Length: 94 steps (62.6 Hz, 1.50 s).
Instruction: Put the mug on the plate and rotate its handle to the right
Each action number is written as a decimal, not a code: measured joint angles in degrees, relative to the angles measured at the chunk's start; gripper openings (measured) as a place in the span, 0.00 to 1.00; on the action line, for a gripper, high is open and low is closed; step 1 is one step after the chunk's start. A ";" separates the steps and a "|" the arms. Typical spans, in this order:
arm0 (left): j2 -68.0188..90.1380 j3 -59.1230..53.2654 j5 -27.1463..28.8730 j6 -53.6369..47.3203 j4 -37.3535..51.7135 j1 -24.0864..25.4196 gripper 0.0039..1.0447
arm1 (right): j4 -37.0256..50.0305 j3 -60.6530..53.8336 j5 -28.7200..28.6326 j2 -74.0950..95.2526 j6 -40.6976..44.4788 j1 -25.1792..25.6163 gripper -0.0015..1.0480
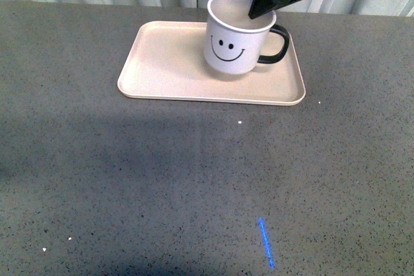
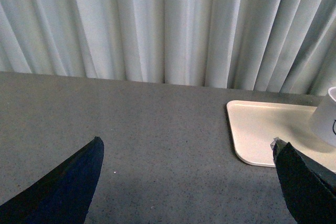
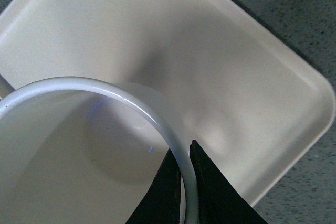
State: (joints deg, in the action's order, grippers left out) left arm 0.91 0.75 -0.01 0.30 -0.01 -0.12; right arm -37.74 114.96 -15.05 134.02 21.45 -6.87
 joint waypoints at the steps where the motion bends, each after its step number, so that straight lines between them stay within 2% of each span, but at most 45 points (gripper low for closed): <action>1: 0.00 0.00 0.00 -0.02 0.00 0.00 0.91 | -0.37 0.37 -0.09 0.17 1.11 0.28 0.02; 13: 0.00 0.00 0.00 -0.02 0.00 0.00 0.91 | -2.19 1.64 -1.44 2.23 9.38 1.01 0.02; 25: 0.00 0.02 0.00 -0.02 0.00 0.00 0.91 | -2.49 1.55 -1.90 3.54 13.57 0.50 0.02; 82: 0.00 0.02 0.00 -0.02 0.00 0.00 0.91 | -4.96 5.73 -3.30 6.62 17.70 -1.36 0.02; 88: 0.00 0.00 0.00 -0.02 0.00 0.00 0.91 | -5.14 5.75 -3.39 6.69 18.27 -1.36 0.14; 94: 0.00 0.00 0.00 0.00 0.00 0.00 0.91 | -5.46 6.47 -3.39 6.82 19.08 -1.36 0.36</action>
State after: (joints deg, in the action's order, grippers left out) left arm 0.91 0.75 -0.01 0.30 -0.01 -0.12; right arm -43.20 121.43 -18.44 140.84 40.53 -8.23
